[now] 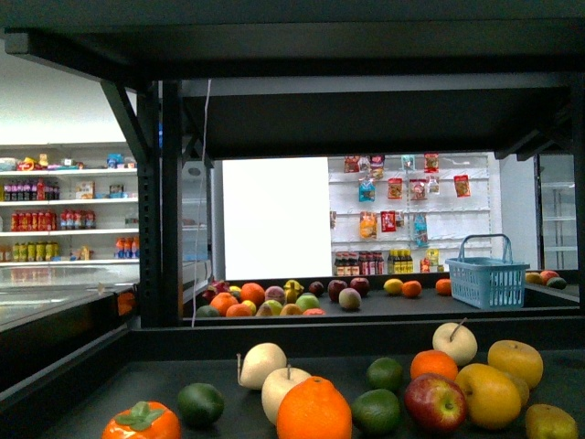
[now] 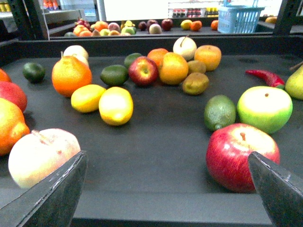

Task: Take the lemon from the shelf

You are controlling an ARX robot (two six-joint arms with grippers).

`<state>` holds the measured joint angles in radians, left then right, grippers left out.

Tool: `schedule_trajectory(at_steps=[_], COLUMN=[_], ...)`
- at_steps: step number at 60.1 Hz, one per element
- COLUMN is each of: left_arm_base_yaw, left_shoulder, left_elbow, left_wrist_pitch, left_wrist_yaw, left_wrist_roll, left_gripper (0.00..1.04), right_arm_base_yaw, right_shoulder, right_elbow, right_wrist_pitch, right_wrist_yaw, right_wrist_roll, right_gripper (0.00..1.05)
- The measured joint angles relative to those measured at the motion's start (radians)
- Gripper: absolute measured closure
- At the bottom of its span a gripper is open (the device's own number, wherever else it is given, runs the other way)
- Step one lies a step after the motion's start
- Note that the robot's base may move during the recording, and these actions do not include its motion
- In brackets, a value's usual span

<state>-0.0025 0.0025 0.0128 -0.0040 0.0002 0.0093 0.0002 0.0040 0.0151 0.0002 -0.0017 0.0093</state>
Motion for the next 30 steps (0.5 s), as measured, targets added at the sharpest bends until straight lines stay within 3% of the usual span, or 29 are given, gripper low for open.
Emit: schedule_trajectory(at_steps=[30], left_arm_base_yaw=[0.000], left_shoulder=[0.000], left_elbow=[0.000], left_wrist_pitch=[0.000], left_wrist_yaw=[-0.001], left_wrist_roll=[-0.003], left_gripper=[0.08], right_arm_base_yaw=[0.000], right_shoulder=[0.000], right_elbow=[0.000], right_wrist_pitch=[0.000], right_wrist_yaw=[0.001], right_wrist_roll=[-0.003], right_gripper=[0.02])
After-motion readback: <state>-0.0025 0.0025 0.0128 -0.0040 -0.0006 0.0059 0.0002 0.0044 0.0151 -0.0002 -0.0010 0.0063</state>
